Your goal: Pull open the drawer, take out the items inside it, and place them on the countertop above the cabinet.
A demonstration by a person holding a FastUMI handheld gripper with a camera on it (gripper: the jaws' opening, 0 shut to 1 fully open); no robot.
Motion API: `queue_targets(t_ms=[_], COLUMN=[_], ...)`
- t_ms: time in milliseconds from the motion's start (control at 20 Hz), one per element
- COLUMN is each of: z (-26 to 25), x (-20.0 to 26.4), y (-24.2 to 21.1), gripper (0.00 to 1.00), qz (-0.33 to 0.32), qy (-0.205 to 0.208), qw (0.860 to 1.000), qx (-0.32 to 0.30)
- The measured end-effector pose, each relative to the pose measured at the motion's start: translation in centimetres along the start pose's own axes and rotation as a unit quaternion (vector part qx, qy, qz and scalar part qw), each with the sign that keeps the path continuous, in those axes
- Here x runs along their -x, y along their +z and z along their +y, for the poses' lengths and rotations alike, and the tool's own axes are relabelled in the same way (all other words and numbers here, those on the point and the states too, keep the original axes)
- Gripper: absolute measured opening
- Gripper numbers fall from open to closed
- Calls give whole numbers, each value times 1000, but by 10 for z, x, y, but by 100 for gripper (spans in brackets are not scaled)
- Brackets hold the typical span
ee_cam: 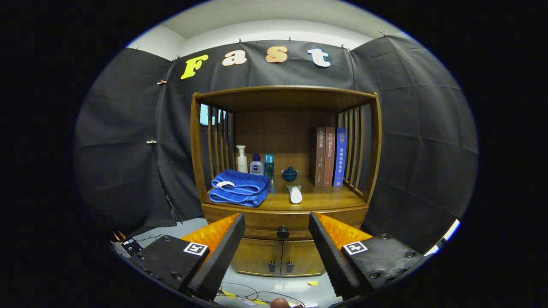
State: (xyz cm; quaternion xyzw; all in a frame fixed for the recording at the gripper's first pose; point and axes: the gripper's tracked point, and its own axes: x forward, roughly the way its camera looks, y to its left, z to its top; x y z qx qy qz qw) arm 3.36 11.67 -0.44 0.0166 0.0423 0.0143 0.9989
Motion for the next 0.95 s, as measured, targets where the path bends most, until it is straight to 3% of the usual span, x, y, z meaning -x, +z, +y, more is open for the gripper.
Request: queue_targets(t_ms=[950], z=[-3], x=[15], y=[17], gripper=[99], qz=[-15], qy=[1], qw=[1000], qx=[-25])
